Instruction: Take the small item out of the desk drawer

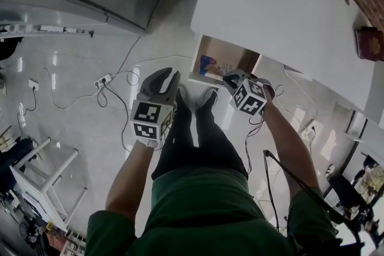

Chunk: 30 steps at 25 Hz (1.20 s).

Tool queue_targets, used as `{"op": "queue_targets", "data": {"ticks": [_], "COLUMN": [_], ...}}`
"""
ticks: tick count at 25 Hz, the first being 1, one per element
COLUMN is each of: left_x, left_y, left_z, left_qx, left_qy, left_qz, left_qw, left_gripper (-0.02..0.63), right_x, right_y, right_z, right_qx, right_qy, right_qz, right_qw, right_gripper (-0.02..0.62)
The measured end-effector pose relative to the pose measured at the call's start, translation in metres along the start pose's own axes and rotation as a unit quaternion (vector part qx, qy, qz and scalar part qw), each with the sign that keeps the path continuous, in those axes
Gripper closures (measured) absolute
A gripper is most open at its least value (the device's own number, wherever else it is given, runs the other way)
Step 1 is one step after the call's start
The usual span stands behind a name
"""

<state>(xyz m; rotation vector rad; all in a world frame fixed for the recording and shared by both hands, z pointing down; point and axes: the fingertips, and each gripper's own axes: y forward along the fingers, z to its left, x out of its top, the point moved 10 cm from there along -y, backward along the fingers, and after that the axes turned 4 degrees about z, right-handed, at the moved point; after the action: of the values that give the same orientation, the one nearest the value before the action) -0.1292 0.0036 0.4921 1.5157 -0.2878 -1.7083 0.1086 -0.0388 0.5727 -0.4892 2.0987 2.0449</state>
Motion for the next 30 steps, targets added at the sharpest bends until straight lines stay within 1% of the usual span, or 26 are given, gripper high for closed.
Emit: {"op": "queue_targets", "data": {"ticks": [9, 19, 25, 30], "left_x": [0.017, 0.024, 0.038, 0.051], "left_y": [-0.023, -0.046, -0.056, -0.059], "left_z": [0.002, -0.004, -0.002, 0.003], "left_qx": [0.000, -0.003, 0.005, 0.016], "left_qy": [0.004, -0.003, 0.000, 0.006], "left_qz": [-0.011, -0.018, -0.029, -0.036], "left_qw": [0.9999, 0.9998, 0.9996, 0.9992], "left_gripper": [0.534, 0.534, 0.534, 0.534], "right_x": [0.016, 0.032, 0.036, 0.036], "right_y": [-0.051, -0.116, -0.137, -0.138], "right_z": [-0.005, -0.016, -0.043, -0.069], "right_qx": [-0.033, -0.079, -0.112, -0.129], "right_qy": [0.011, -0.015, -0.009, -0.009], "right_qz": [-0.019, -0.025, -0.028, -0.020], "right_qw": [0.999, 0.996, 0.993, 0.991], "right_gripper": [0.591, 0.591, 0.591, 0.591]}}
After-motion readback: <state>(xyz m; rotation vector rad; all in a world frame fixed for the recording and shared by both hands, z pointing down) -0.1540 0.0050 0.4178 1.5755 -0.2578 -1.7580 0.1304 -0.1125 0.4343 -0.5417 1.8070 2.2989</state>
